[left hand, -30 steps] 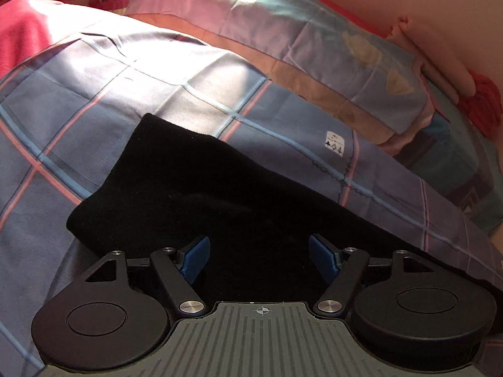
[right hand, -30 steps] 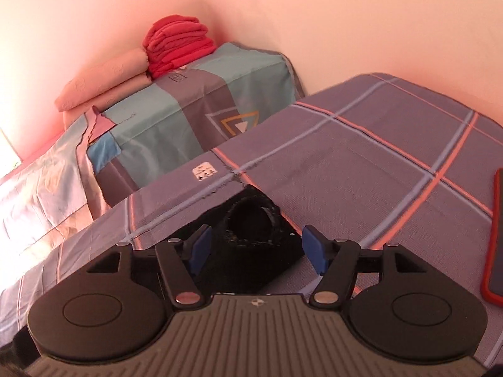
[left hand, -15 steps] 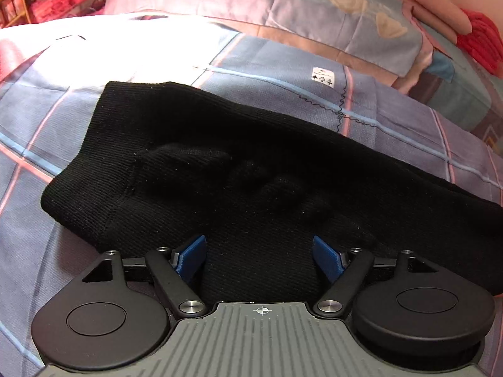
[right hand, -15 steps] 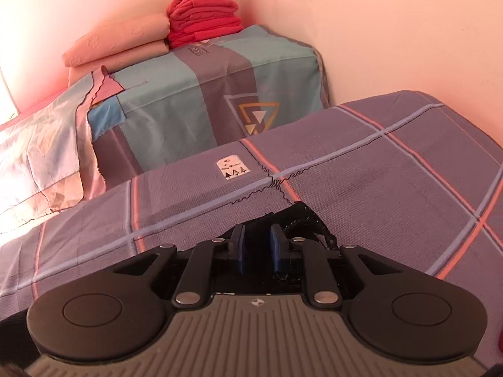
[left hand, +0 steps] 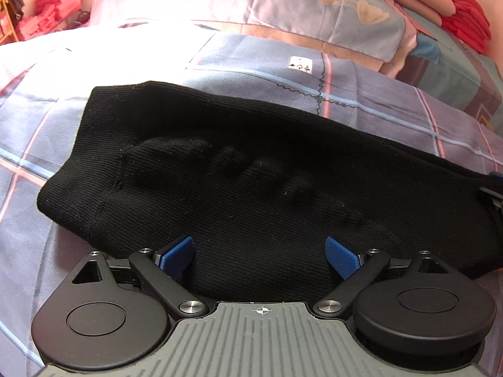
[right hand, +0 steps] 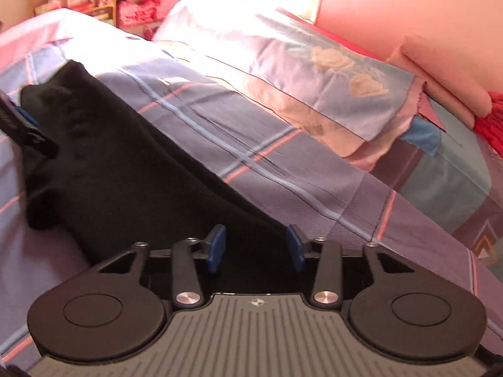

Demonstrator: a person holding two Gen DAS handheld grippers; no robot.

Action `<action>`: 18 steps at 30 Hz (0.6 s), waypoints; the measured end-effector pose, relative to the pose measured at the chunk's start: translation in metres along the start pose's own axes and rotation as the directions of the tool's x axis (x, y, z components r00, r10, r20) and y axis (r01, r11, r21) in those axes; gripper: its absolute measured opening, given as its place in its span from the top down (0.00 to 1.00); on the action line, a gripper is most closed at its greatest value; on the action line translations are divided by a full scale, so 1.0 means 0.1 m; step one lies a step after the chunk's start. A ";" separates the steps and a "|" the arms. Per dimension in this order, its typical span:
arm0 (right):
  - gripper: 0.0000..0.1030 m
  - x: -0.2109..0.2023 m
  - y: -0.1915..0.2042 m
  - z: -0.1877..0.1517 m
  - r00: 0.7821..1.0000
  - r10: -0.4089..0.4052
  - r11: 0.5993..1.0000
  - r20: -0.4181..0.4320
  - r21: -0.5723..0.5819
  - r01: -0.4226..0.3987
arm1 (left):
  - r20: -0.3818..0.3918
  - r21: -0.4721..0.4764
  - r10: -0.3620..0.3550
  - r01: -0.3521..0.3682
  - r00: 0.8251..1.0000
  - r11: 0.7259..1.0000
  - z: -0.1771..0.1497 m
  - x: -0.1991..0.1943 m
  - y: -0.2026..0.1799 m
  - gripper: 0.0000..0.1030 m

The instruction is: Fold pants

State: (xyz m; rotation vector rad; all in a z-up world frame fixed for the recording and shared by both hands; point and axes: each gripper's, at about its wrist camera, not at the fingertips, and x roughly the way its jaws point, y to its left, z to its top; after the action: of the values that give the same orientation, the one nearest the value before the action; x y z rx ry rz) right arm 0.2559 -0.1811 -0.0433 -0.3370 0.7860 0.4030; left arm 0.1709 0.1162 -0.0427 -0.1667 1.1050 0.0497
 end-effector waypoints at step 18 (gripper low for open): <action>0.90 0.32 1.16 0.54 0.967 0.252 0.953 -0.044 -0.160 -0.256 | 0.054 -0.014 -0.021 0.021 0.998 1.000 -0.54 -0.42 0.29 0.00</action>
State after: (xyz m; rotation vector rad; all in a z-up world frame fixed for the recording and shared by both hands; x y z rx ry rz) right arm 0.2547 -0.0493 -0.0473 -0.3963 0.8238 0.7101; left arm 0.1006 0.1382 -0.0318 -0.1891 1.0494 0.0433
